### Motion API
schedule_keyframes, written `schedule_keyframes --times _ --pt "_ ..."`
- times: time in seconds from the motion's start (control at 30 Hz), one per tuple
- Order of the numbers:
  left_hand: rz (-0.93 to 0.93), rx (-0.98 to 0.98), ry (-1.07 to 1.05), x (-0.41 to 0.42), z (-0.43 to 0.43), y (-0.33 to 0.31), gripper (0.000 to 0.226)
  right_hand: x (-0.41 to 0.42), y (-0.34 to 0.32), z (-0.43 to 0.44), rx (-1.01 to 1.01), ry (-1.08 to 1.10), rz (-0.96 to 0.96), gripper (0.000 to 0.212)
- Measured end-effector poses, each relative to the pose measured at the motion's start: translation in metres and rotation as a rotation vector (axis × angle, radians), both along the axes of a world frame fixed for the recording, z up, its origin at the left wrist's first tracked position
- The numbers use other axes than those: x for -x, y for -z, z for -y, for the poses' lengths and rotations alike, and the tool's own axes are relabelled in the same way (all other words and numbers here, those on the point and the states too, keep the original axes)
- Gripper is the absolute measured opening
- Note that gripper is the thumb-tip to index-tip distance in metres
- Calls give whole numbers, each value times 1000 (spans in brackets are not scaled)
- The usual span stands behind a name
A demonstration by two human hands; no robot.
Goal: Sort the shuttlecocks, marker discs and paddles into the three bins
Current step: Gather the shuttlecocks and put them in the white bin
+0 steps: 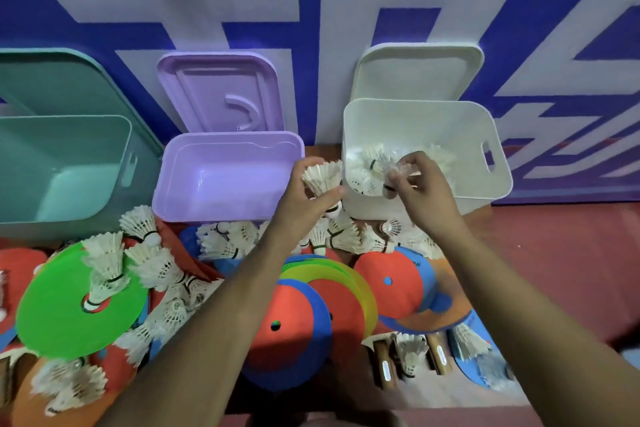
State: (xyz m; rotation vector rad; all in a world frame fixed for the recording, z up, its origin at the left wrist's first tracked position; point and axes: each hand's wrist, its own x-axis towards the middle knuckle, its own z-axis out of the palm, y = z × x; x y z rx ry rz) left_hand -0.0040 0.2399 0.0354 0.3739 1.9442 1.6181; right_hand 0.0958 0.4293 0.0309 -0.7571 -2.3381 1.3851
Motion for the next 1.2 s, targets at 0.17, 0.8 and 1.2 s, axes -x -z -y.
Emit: schedule_keyframes --times 0.17,0.8,1.2 --pt "6 87 83 10 -83 -8 56 -6 -10 -42 -18 104 59 37" --pt "-423 435 423 -31 -25 65 9 -86 71 -28 -159 -56 390 29" --pt "-465 978 478 -40 -90 137 50 -66 127 -33 -156 -70 653 47"
